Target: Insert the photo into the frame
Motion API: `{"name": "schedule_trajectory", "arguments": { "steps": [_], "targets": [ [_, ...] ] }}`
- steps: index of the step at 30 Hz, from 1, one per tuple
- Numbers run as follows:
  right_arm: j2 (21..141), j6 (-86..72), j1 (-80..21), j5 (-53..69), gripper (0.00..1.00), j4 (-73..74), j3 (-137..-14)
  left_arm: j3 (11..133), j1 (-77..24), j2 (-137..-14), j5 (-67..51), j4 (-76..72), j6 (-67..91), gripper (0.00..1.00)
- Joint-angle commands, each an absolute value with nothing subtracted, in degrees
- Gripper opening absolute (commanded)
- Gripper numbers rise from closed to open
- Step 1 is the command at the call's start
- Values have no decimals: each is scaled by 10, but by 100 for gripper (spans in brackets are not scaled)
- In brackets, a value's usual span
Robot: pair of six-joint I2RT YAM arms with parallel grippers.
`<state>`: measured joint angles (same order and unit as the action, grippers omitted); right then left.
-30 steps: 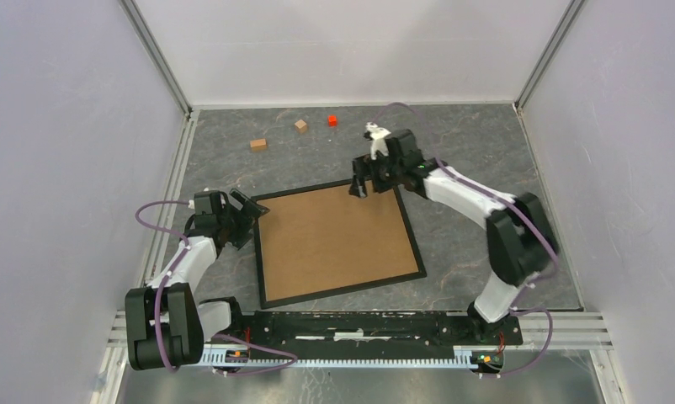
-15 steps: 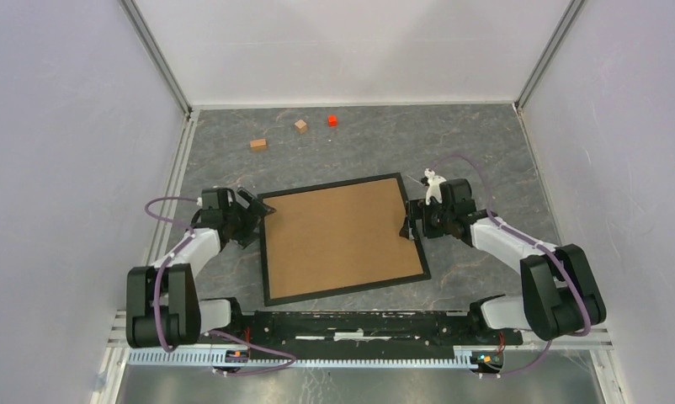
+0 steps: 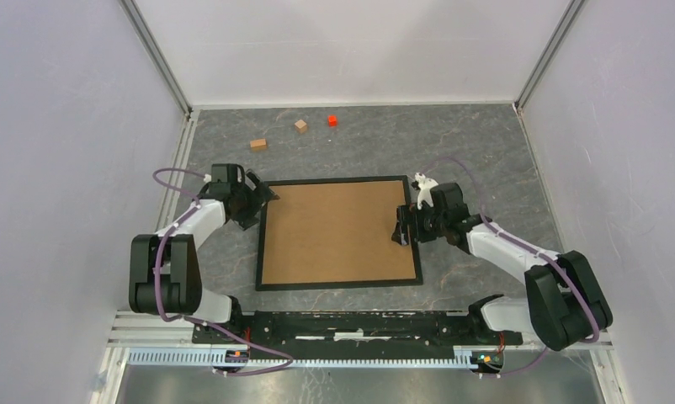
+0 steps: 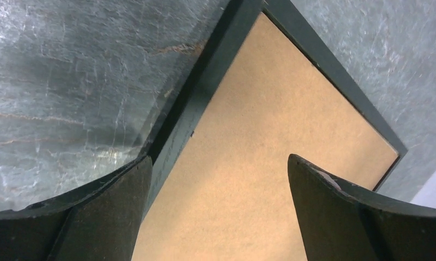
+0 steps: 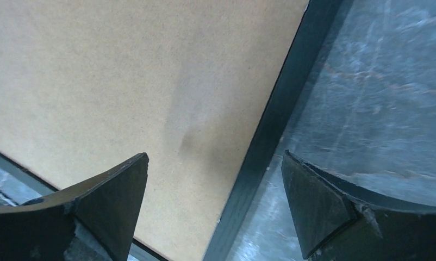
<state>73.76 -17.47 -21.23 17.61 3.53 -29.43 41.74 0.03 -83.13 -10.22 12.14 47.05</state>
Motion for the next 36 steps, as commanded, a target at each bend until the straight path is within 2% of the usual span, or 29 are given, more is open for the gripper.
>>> {"name": "schedule_trajectory", "arguments": {
  "steps": [1, 5, 7, 11, 17, 24, 29, 33, 36],
  "targets": [
    [725, -68, -222, 32, 98, 205, -393, 488, -14, -790, -69, 249, 359, 100],
    [662, -75, -220, -12, 98, 228, -394, 554, -14, -819, -43, 373, 247, 98],
    [647, -79, -210, 35, 98, 232, -391, 565, -14, -833, -40, 415, 224, 91],
    [636, -87, -174, 84, 97, 238, -389, 544, -14, -839, -12, 419, 204, 86],
    [626, -100, -166, 146, 87, 219, -375, 570, -20, -896, -52, 415, 186, 61],
    [641, -88, -166, 163, 84, 219, -367, 546, -34, -917, -22, 408, 180, 59],
    [652, -100, -166, 141, 81, 233, -373, 535, -43, -938, 10, 413, 179, 53],
    [659, -112, -164, 138, 75, 235, -369, 538, -51, -946, 25, 415, 183, 50],
    [669, -113, -149, 149, 64, 238, -369, 538, -52, -953, 26, 416, 185, 48]
  ]
}}
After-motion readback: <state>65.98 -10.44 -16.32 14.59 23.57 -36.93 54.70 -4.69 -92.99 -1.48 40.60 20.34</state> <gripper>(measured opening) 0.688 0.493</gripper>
